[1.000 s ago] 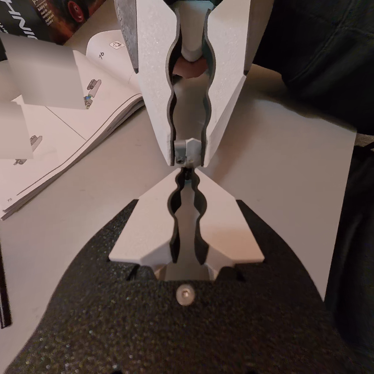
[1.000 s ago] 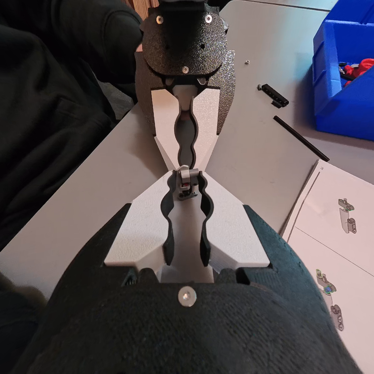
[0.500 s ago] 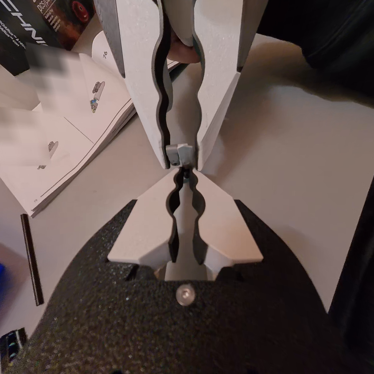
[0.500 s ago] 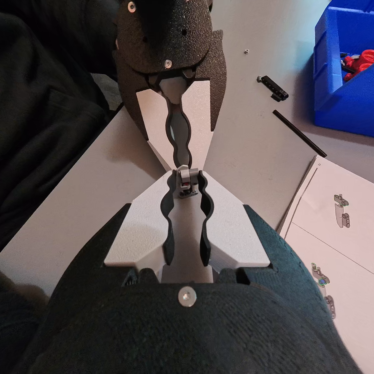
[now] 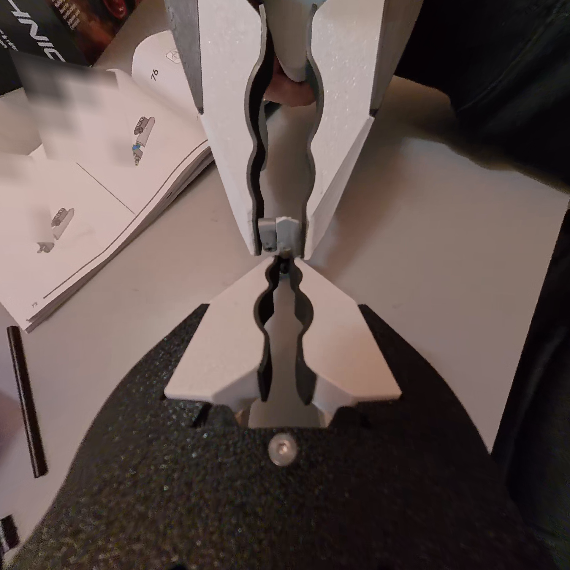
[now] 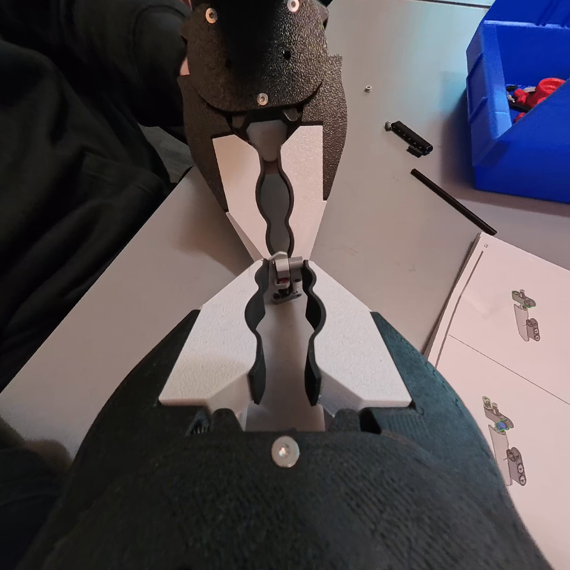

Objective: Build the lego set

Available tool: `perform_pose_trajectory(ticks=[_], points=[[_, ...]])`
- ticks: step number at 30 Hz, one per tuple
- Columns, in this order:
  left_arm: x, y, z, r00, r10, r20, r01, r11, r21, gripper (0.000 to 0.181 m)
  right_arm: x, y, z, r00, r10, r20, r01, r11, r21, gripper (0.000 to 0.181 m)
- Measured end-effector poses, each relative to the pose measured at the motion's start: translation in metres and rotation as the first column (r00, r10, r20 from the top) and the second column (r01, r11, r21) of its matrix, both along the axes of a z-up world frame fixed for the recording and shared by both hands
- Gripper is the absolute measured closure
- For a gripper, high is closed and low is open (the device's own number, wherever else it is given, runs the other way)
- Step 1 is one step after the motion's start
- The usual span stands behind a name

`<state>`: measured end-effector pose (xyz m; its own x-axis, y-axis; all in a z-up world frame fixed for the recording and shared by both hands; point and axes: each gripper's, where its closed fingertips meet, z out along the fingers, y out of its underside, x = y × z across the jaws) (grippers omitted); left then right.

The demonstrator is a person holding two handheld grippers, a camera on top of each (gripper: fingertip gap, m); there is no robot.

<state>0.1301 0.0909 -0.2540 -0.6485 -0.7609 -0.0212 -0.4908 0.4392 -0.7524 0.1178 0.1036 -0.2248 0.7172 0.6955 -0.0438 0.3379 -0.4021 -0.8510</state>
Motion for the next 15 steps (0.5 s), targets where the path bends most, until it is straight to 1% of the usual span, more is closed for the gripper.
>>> perform_pose_trajectory(ticks=[3,5,8,9,11,15], points=[[-0.0004,-0.0002,0.0006,1.0,0.001,0.008,-0.001,1.0,-0.031,0.177,-0.0008,0.0008,0.0004,1.0,0.002,-0.004,-0.002,1.0,0.004,0.161],[-0.0007,0.0002,0.0005,1.0,0.004,0.015,-0.004,1.0,-0.02,0.177,-0.0012,0.0014,0.0004,1.0,0.003,-0.004,-0.003,1.0,0.005,0.161],[-0.0052,0.0023,-0.0086,0.999,0.015,-0.041,-0.014,0.999,0.031,0.171,-0.0008,0.0015,0.0004,1.0,-0.001,0.005,0.001,1.0,0.007,0.16],[-0.0059,0.0006,-0.0082,0.999,0.014,-0.036,-0.013,1.0,0.025,0.171,-0.0007,0.0013,0.0003,1.0,-0.001,0.007,0.0,1.0,0.006,0.161],[-0.0028,0.0024,-0.0074,0.999,0.033,0.0,-0.033,0.999,0.039,0.18,-0.0006,0.0012,0.0003,1.0,-0.001,0.006,0.001,1.0,0.005,0.16],[-0.0015,0.0025,-0.0068,0.999,0.046,-0.001,-0.046,0.999,0.01,0.18,-0.0006,0.0013,0.0003,1.0,-0.003,0.005,0.003,1.0,0.007,0.16]])
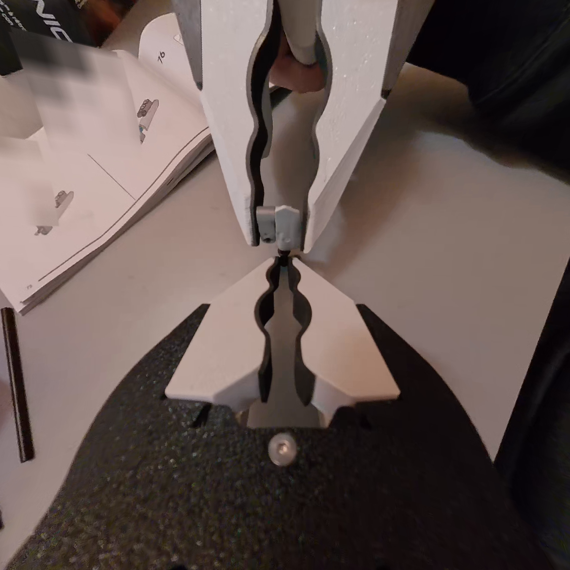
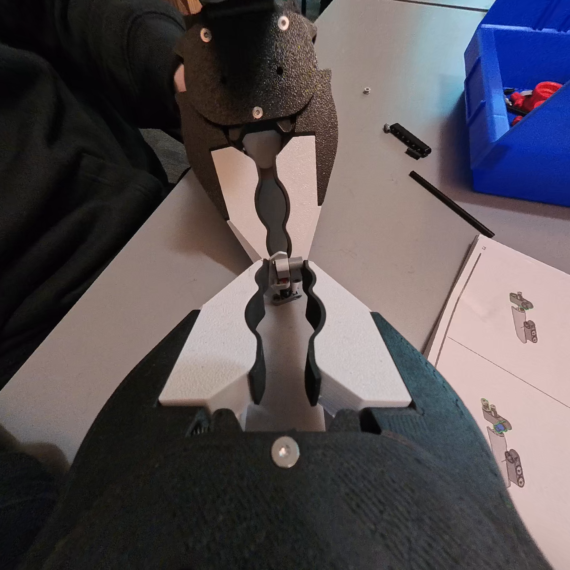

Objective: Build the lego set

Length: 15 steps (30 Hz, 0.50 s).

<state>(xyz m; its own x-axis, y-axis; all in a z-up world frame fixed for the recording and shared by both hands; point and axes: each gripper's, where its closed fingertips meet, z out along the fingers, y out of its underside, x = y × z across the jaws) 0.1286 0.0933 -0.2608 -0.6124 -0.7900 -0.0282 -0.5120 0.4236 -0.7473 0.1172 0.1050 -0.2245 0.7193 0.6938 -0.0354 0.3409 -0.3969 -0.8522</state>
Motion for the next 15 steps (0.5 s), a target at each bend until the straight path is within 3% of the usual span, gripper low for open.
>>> perform_pose_trajectory(ticks=[4,9,15], points=[[0.002,-0.0022,0.0021,1.0,0.017,0.001,-0.017,0.998,-0.061,0.179,0.0,0.0002,0.0001,1.0,-0.001,-0.006,0.001,1.0,-0.001,0.16],[0.002,0.0014,0.0009,1.0,-0.009,-0.003,0.009,1.0,-0.002,0.179,-0.0005,0.0023,-0.0003,1.0,0.003,0.0,-0.003,1.0,-0.014,0.16],[0.0046,0.0031,0.0003,1.0,0.006,-0.002,-0.006,0.999,-0.032,0.18,0.0031,0.0054,-0.0009,1.0,-0.026,-0.016,0.026,0.999,-0.038,0.16]])
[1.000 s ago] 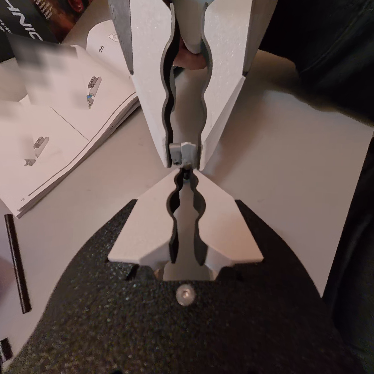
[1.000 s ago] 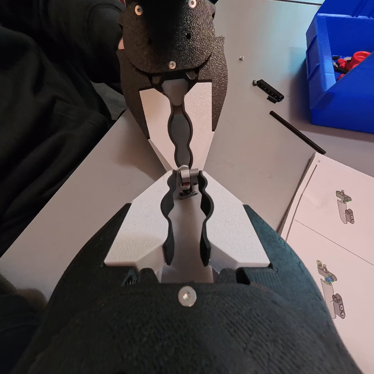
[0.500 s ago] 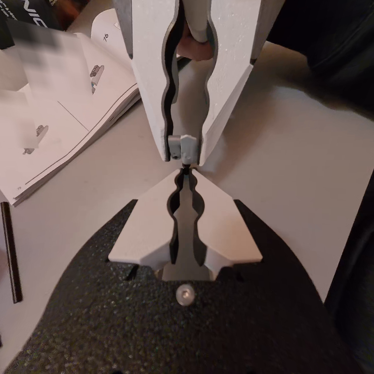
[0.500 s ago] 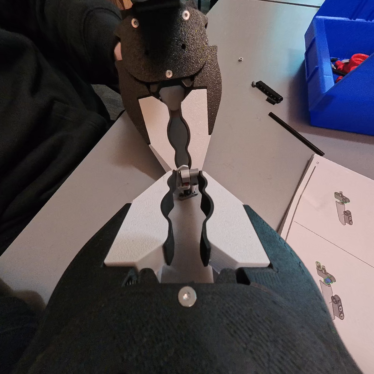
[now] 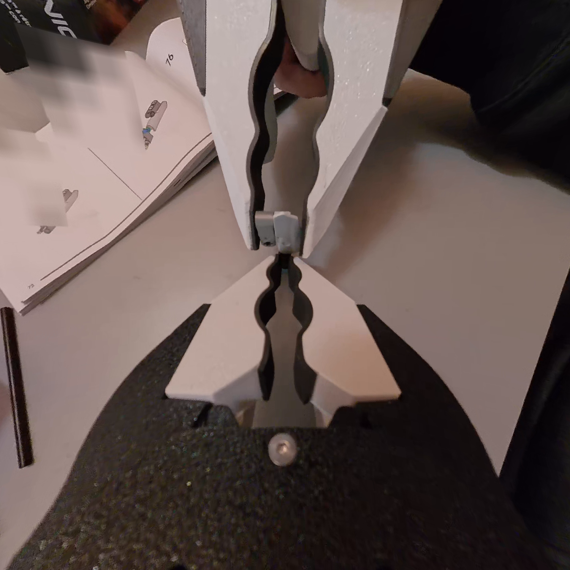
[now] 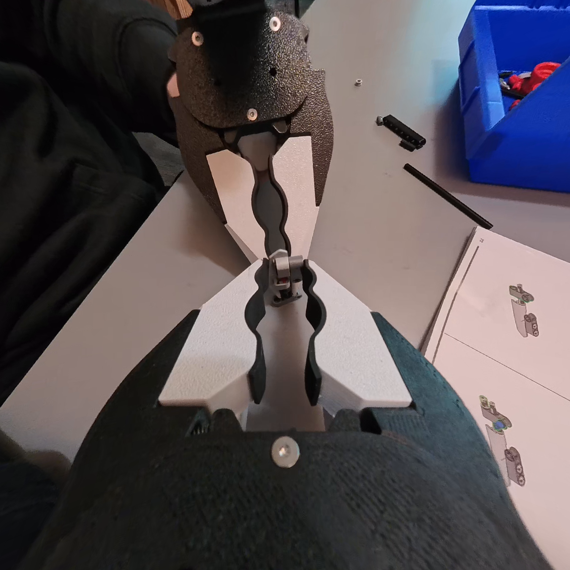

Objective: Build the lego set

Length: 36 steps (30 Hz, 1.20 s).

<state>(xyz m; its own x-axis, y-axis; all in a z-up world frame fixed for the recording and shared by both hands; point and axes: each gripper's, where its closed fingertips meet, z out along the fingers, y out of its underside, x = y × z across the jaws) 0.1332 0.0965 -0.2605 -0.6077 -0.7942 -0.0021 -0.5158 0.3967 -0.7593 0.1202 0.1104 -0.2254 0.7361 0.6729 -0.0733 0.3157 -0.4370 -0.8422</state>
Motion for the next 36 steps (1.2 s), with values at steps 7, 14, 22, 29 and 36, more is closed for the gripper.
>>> perform_pose_trajectory(ticks=[7,14,22,29,36], points=[[0.0,0.0,0.0,0.999,0.002,0.036,-0.002,1.0,0.007,0.179,-0.002,0.0,0.001,1.0,-0.004,0.015,0.004,1.0,0.029,0.16],[0.004,-0.001,0.0,1.0,0.012,0.021,-0.012,1.0,-0.013,0.179,0.002,-0.002,0.019,0.995,-0.096,-0.029,0.1,0.984,0.15,0.141],[0.005,-0.001,0.0,0.999,0.034,0.023,-0.034,0.999,-0.013,0.18,0.026,-0.018,0.039,0.829,-0.524,-0.196,0.557,0.804,0.207,0.159],[0.005,-0.001,0.0,0.999,0.037,0.021,-0.036,0.999,-0.015,0.18,0.016,-0.006,0.015,0.738,-0.652,-0.175,0.671,0.736,0.088,0.159],[0.005,-0.001,0.0,0.999,0.038,0.026,-0.037,0.999,-0.008,0.18,0.019,0.001,0.003,0.709,-0.7,-0.081,0.705,0.706,0.072,0.169]])
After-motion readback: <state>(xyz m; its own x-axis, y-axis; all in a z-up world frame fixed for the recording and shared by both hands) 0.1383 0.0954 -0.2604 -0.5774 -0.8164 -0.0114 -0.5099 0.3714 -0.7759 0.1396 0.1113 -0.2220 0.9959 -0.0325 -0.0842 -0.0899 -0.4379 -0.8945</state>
